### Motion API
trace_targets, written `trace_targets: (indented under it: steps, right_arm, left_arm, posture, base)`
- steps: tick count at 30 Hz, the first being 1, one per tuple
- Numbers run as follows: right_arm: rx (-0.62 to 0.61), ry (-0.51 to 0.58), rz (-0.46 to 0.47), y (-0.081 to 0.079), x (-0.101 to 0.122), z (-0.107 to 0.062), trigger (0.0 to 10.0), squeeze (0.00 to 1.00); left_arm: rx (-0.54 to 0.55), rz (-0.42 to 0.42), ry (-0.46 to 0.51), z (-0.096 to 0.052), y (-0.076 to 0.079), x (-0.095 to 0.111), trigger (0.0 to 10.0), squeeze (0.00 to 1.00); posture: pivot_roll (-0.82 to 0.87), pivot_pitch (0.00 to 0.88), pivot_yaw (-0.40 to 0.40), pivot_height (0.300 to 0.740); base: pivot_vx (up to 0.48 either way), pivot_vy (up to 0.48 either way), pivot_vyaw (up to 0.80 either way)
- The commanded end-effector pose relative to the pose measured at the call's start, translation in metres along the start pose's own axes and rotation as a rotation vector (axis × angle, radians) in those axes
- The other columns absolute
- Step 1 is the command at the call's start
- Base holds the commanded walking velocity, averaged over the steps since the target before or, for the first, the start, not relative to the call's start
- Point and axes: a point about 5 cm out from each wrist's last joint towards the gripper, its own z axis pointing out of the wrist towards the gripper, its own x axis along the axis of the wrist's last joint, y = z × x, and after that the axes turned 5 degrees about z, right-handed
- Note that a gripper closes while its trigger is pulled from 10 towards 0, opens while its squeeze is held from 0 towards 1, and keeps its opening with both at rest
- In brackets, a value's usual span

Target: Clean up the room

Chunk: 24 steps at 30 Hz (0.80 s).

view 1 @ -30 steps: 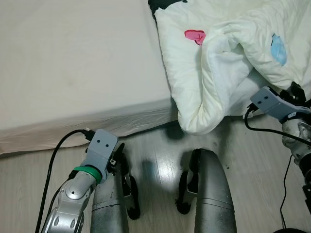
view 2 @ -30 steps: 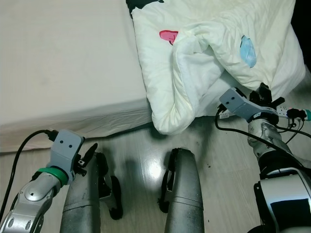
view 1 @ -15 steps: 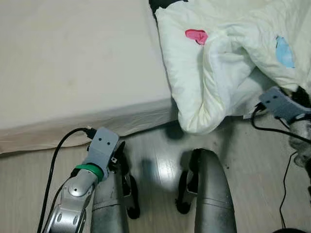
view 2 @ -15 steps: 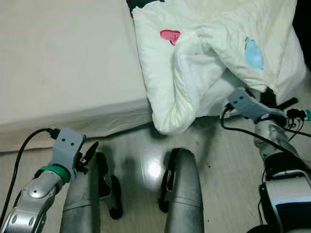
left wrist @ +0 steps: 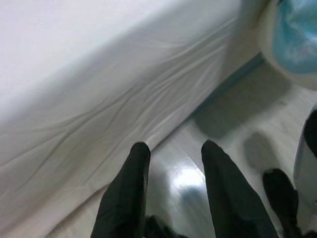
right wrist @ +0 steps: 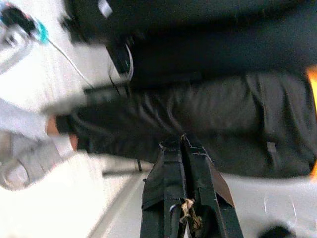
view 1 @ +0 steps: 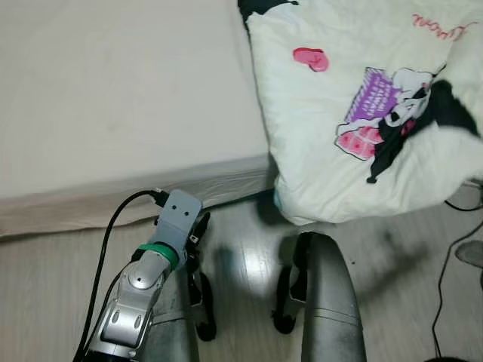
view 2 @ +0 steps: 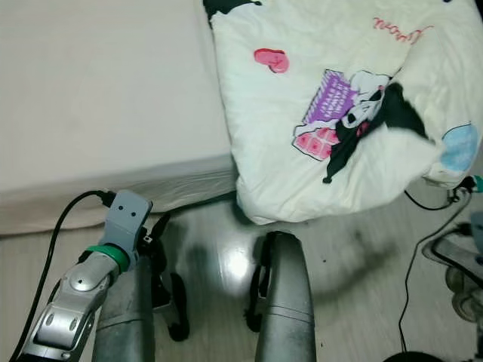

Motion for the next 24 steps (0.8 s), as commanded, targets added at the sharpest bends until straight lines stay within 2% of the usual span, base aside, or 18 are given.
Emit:
trace_targets:
  steps: [1, 2, 3, 4, 7, 8, 10, 12, 13, 14, 15, 16, 18, 19, 20, 22, 23, 24]
  right_arm:
    - [-0.03, -0.09, -0.005, 0.009, -0.021, -0.003, 0.0, 0.0]
    - [-0.029, -0.102, 0.0, 0.01, -0.023, -0.004, 5.5, 0.0]
    - [-0.029, -0.102, 0.0, 0.01, -0.023, -0.004, 5.5, 0.0]
    - [-0.013, -0.098, 0.006, 0.006, -0.021, -0.005, 10.0, 0.0]
    - [0.049, -0.01, 0.036, -0.009, -0.001, -0.005, 10.0, 0.0]
    - [0.049, -0.01, 0.036, -0.009, -0.001, -0.005, 10.0, 0.0]
    - [0.112, 0.117, 0.05, -0.023, 0.026, -0.006, 10.0, 0.0]
    - [0.182, 0.267, 0.127, -0.036, 0.054, -0.013, 10.0, 0.0]
    - [0.218, 0.314, 0.229, -0.045, 0.068, -0.021, 10.0, 0.0]
    - [0.218, 0.314, 0.229, -0.045, 0.068, -0.021, 10.0, 0.0]
    - [0.252, 0.34, 0.325, -0.054, 0.08, -0.03, 10.0, 0.0]
    - [0.252, 0.34, 0.325, -0.054, 0.08, -0.03, 10.0, 0.0]
    - [0.306, 0.343, 0.493, -0.065, 0.093, -0.045, 10.0, 0.0]
    - [0.474, 0.321, 0.801, -0.088, 0.118, -0.082, 10.0, 0.0]
    - [0.474, 0.321, 0.801, -0.088, 0.118, -0.082, 10.0, 0.0]
    - [0.612, 0.282, 0.99, -0.102, 0.135, -0.11, 10.0, 0.0]
    - [0.612, 0.282, 0.99, -0.102, 0.135, -0.11, 10.0, 0.0]
    - [0.705, 0.259, 1.061, -0.11, 0.143, -0.127, 10.0, 0.0]
  left_arm:
    - [-0.013, -0.006, -0.043, -0.002, 0.006, -0.013, 10.0, 0.0]
    - [-0.015, -0.005, -0.041, -0.001, 0.006, -0.013, 10.0, 0.0]
    - [-0.015, -0.005, -0.041, -0.001, 0.006, -0.013, 10.0, 0.0]
    - [-0.017, -0.004, -0.04, 0.0, 0.007, -0.014, 10.0, 0.0]
    - [-0.017, 0.0, -0.037, 0.004, 0.007, -0.015, 10.0, 0.0]
    - [-0.017, 0.0, -0.037, 0.004, 0.007, -0.015, 10.0, 0.0]
    - [-0.014, 0.002, -0.032, 0.006, 0.007, -0.014, 10.0, 0.0]
    - [-0.012, 0.003, -0.027, 0.008, 0.007, -0.014, 10.0, 0.0]
    - [-0.011, 0.002, -0.021, 0.009, 0.007, -0.013, 10.0, 0.0]
    - [-0.011, 0.002, -0.021, 0.009, 0.007, -0.013, 10.0, 0.0]
    - [-0.011, 0.002, -0.014, 0.011, 0.008, -0.012, 10.0, 0.0]
    - [-0.011, 0.002, -0.014, 0.011, 0.008, -0.012, 10.0, 0.0]
    - [-0.012, 0.002, -0.003, 0.014, 0.009, -0.011, 10.0, 0.0]
    - [-0.018, -0.008, 0.034, 0.015, 0.011, -0.004, 10.0, 0.0]
    - [-0.018, -0.008, 0.034, 0.015, 0.011, -0.004, 10.0, 0.0]
    - [-0.025, -0.02, 0.064, 0.018, 0.012, 0.002, 10.0, 0.0]
    - [-0.025, -0.02, 0.064, 0.018, 0.012, 0.002, 10.0, 0.0]
    - [-0.031, -0.033, 0.092, 0.019, 0.013, 0.008, 10.0, 0.0]
  posture:
    - [-0.05, 0.319, 0.065, 0.596]
    - [-0.05, 0.313, 0.064, 0.596]
    - [-0.05, 0.313, 0.064, 0.596]
    - [-0.06, 0.305, 0.064, 0.596]
    - [-0.06, 0.289, 0.061, 0.596]
    - [-0.06, 0.289, 0.061, 0.596]
    - [-0.06, 0.278, 0.058, 0.596]
    - [-0.06, 0.268, 0.056, 0.596]
    - [-0.07, 0.253, 0.054, 0.596]
    - [-0.07, 0.253, 0.054, 0.596]
    - [-0.07, 0.242, 0.051, 0.596]
    - [-0.07, 0.242, 0.051, 0.596]
    - [-0.07, 0.238, 0.05, 0.596]
    - [-0.07, 0.209, 0.045, 0.596]
    - [-0.07, 0.209, 0.045, 0.596]
    - [-0.07, 0.188, 0.044, 0.596]
    - [-0.07, 0.188, 0.044, 0.596]
    - [-0.08, 0.17, 0.041, 0.596]
  base:
    - [0.0, 0.0, 0.0]
    - [0.0, 0.0, 0.0]
    - [0.0, 0.0, 0.0]
    - [0.0, 0.0, 0.0]
    - [0.0, 0.0, 0.0]
    - [0.0, 0.0, 0.0]
    - [0.0, 0.0, 0.0]
    - [0.0, 0.0, 0.0]
    - [0.0, 0.0, 0.0]
    - [0.0, 0.0, 0.0]
    - [0.0, 0.0, 0.0]
    - [0.0, 0.0, 0.0]
    - [0.0, 0.0, 0.0]
    - [0.0, 0.0, 0.0]
    - [0.0, 0.0, 0.0]
    - [0.0, 0.0, 0.0]
    - [0.0, 0.0, 0.0]
    - [0.0, 0.0, 0.0]
